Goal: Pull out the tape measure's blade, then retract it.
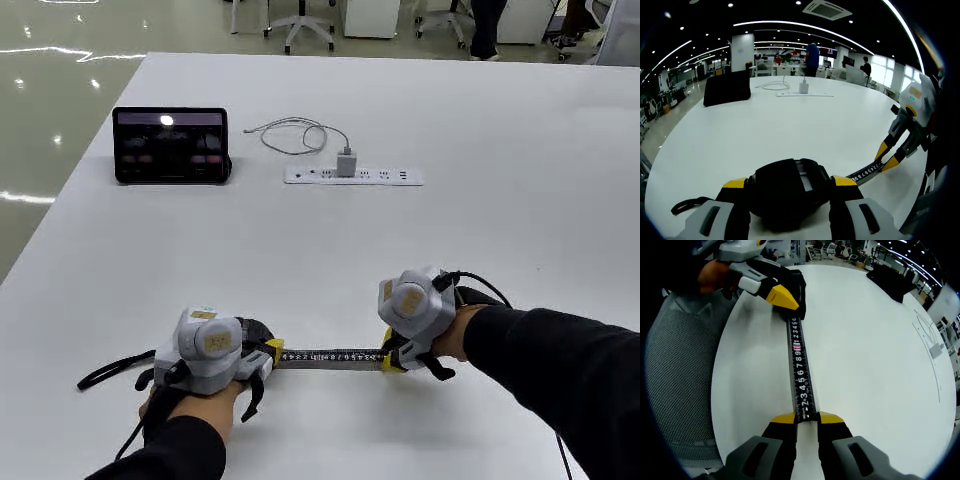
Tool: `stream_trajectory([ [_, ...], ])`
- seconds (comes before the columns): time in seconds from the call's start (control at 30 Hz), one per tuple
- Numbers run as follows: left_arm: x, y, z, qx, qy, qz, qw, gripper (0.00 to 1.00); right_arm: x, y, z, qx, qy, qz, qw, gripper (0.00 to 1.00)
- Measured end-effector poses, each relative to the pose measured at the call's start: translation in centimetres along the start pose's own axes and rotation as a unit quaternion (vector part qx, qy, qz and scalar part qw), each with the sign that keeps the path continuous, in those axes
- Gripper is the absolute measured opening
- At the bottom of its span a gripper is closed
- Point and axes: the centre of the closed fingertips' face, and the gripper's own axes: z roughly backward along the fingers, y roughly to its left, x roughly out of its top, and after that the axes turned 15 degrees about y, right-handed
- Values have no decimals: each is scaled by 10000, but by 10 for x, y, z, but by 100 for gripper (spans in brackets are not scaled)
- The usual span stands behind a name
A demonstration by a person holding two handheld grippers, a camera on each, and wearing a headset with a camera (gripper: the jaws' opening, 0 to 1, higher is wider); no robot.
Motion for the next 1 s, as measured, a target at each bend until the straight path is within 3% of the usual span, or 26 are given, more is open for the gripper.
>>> stream_trajectory([
  [1.0,0,0,0,-2,-4,6,10000,60,21,4,-3,19,-193,-18,9998,10],
])
